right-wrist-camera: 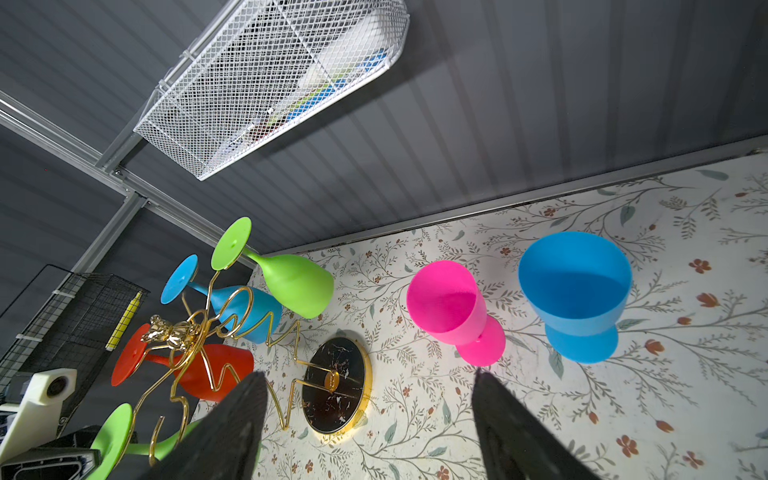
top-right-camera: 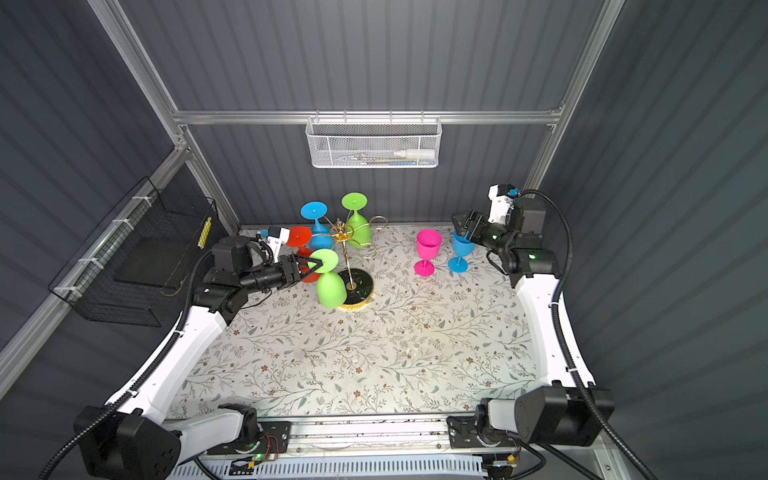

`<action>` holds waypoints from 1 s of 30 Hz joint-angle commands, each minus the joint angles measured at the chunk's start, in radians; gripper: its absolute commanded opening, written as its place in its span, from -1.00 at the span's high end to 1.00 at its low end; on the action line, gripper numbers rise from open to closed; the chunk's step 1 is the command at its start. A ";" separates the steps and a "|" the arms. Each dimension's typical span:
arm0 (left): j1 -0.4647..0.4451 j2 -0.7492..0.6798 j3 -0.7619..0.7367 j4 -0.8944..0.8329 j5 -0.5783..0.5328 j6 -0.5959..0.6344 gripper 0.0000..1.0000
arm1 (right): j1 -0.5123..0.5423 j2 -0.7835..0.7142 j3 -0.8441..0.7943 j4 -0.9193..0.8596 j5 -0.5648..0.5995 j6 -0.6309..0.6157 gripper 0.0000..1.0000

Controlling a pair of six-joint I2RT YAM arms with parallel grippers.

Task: Take the wine glass off the wine glass rack
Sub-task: 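Raise the right gripper away while the left gripper reaches the green glass's foot, then close the left gripper on the green glass's foot on the rack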

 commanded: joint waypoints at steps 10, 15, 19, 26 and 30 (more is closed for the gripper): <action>-0.003 -0.015 0.053 -0.058 -0.029 0.031 0.24 | 0.006 -0.025 -0.023 0.020 -0.025 0.009 -0.60; -0.003 -0.021 0.066 -0.069 -0.035 0.036 0.41 | 0.006 -0.022 -0.028 0.023 -0.027 0.009 -0.61; -0.004 -0.025 0.075 -0.077 -0.039 0.036 0.48 | 0.006 -0.022 -0.034 0.030 -0.030 0.013 -0.60; -0.003 -0.024 0.086 -0.083 -0.036 0.022 0.63 | 0.006 -0.026 -0.046 0.038 -0.031 0.014 -0.61; -0.003 -0.022 0.094 -0.082 -0.028 0.015 0.72 | 0.006 -0.025 -0.050 0.039 -0.034 0.015 -0.61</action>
